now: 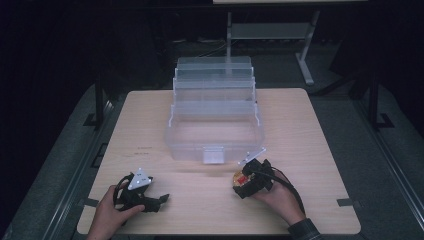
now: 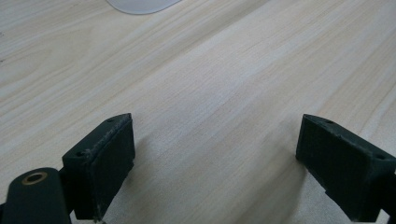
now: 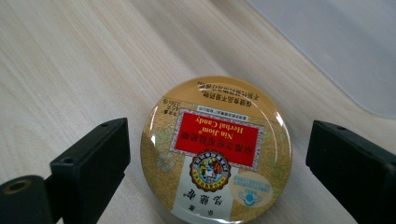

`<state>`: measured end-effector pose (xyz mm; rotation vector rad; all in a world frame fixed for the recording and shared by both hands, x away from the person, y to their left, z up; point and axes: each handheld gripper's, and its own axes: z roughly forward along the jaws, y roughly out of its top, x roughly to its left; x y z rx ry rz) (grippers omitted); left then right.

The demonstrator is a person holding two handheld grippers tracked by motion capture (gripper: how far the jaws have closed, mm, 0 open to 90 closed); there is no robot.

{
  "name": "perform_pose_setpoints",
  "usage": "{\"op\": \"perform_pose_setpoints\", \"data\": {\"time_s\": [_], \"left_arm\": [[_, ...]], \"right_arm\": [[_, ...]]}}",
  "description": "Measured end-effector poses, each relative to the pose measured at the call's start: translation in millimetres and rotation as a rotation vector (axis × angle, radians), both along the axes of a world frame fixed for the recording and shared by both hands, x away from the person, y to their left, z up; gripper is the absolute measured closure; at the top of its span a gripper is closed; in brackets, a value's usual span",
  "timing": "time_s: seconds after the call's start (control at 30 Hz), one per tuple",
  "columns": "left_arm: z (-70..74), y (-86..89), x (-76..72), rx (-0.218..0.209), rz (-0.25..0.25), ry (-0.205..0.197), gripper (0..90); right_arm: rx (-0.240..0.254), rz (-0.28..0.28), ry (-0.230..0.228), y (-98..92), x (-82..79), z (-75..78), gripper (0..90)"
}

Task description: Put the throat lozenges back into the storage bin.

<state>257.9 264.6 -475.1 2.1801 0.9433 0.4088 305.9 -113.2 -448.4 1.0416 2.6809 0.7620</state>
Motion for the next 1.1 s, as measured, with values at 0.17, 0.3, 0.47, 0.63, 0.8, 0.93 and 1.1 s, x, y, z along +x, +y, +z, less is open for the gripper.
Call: {"op": "perform_pose_setpoints", "data": {"time_s": [0.17, 0.3, 0.47, 0.63, 0.8, 0.93, 1.1], "left_arm": [[0.0, 0.0, 0.0, 0.0, 0.0, 0.0, 10.8], [0.0, 0.0, 0.0, 0.0, 0.0, 0.0, 10.8], [0.0, 0.0, 0.0, 0.0, 0.0, 0.0, 10.8], [0.0, 0.0, 0.0, 0.0, 0.0, 0.0, 10.8], [0.0, 0.0, 0.0, 0.0, 0.0, 0.0, 10.8], [0.0, 0.0, 0.0, 0.0, 0.0, 0.0, 10.8], [0.0, 0.0, 0.0, 0.0, 0.0, 0.0, 10.8]], "right_arm": [[-0.01, 0.0, 0.001, 2.5, 0.2, -2.2, 6.0], [-0.01, -0.003, -0.001, 3.1, 0.6, -2.9, 6.1], [-0.019, 0.002, 0.005, 3.9, 1.0, -4.7, 7.1], [-0.018, 0.008, 0.005, 4.7, 0.6, -5.2, 11.8], [-0.024, 0.012, 0.005, 5.3, 0.4, -5.3, 13.7], [-0.028, 0.015, 0.007, 4.9, 0.6, -5.3, 16.0], [-0.024, 0.015, 0.004, 4.2, 0.0, -4.2, 19.0]]}}
